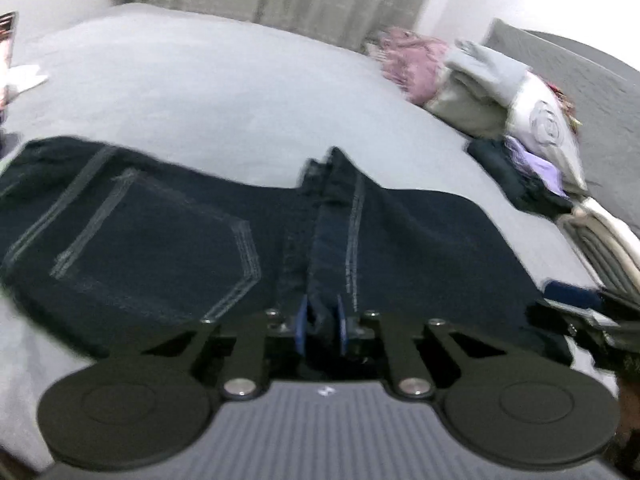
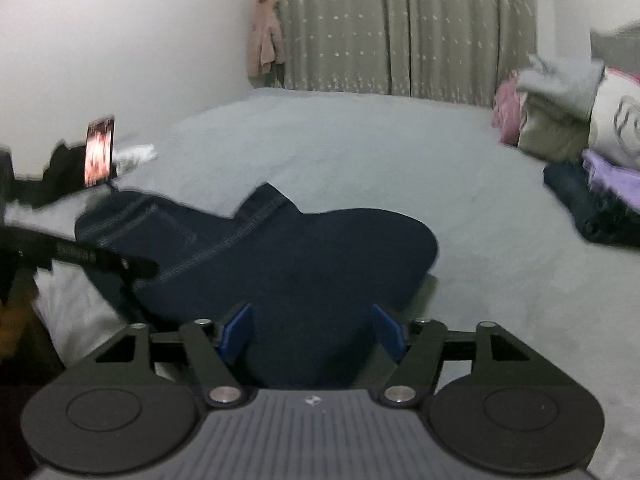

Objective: Fold clothes
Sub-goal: 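Lower the jeans onto the bed and open both grippers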

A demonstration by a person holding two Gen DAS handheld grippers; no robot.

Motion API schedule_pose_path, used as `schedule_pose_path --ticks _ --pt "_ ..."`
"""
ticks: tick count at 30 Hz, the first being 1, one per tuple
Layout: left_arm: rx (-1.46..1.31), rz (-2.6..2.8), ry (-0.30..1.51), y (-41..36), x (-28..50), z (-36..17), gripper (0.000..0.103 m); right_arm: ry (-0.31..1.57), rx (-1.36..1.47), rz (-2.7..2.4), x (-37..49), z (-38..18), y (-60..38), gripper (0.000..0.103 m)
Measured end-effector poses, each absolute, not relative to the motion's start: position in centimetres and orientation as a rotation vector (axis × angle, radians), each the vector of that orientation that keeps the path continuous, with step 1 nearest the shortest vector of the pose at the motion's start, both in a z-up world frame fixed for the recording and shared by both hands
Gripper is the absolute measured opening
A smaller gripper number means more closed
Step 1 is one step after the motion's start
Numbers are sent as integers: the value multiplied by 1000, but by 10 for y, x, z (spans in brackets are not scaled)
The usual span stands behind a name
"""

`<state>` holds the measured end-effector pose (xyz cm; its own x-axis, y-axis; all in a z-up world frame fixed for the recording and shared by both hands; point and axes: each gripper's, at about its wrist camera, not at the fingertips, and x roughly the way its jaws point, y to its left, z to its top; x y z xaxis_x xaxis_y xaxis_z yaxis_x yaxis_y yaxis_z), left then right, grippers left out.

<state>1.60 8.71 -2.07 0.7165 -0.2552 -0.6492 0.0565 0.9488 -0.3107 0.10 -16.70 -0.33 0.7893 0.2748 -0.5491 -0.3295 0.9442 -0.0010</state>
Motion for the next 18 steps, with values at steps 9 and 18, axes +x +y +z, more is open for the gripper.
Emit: schedule_pose_path --ticks 9,18 --pt "-419 -235 796 111 16 -16 23 581 -263 171 -47 -23 -139 83" --pt "-253 -371 760 59 27 -17 36 562 -197 -42 -17 -55 -111 82"
